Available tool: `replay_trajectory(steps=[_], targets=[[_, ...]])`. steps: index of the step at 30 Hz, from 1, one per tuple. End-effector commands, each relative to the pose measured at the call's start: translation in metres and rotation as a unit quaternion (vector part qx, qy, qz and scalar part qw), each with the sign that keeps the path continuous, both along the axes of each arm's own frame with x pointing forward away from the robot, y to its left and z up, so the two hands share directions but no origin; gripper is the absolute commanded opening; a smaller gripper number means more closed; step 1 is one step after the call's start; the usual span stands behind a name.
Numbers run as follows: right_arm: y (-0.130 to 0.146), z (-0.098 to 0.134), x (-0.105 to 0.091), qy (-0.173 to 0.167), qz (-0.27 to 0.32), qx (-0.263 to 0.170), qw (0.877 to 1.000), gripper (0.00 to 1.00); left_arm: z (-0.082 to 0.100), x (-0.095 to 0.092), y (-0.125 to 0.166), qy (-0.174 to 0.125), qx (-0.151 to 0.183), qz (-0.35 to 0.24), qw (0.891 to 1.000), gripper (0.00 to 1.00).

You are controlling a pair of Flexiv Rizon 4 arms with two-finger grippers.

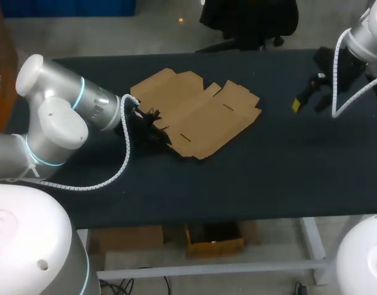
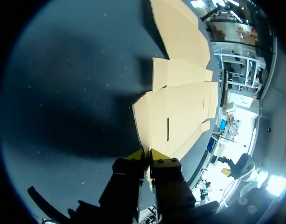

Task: Assemble the packaging by folding the flat box into shape, placing the metal phone stand inside, and closing the box properly

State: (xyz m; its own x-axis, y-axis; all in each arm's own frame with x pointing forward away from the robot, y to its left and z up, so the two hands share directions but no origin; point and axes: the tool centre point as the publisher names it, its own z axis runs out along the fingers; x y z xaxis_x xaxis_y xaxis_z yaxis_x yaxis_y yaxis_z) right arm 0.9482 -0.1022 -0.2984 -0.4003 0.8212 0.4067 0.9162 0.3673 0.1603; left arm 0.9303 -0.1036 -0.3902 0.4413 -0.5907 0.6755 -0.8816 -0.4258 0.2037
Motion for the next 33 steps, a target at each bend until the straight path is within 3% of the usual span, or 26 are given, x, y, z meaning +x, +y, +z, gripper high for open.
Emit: replay_trajectory(steps=[1, 8, 18, 26, 33], targets=[[-0.003, 0.0, -0.002, 0.002, 0.0, 0.002, 1.0, 1.0, 0.002, -0.001, 0.005, 0.003, 0.005, -0.003, 1.0, 0.0], [-0.004, -0.004, -0.002, 0.008, -0.002, 0.002, 1.0, 1.0, 0.012, -0.006, 0.025, 0.014, 0.016, -0.022, 1.0, 0.0], [-0.001, -0.008, 0.0, 0.016, -0.001, 0.0, 1.0, 1.0, 0.035, -0.021, 0.041, 0.04, -0.012, -0.112, 0.993, 0.0], [0.003, -0.007, 0.001, 0.018, 0.001, -0.002, 1.0, 1.0, 0.04, -0.026, 0.043, 0.038, 0.016, -0.148, 0.988, 0.0], [0.005, -0.006, 0.001, 0.018, 0.002, -0.004, 1.0, 1.0, 0.032, -0.023, 0.044, 0.041, 0.06, -0.203, 0.976, 0.0]])
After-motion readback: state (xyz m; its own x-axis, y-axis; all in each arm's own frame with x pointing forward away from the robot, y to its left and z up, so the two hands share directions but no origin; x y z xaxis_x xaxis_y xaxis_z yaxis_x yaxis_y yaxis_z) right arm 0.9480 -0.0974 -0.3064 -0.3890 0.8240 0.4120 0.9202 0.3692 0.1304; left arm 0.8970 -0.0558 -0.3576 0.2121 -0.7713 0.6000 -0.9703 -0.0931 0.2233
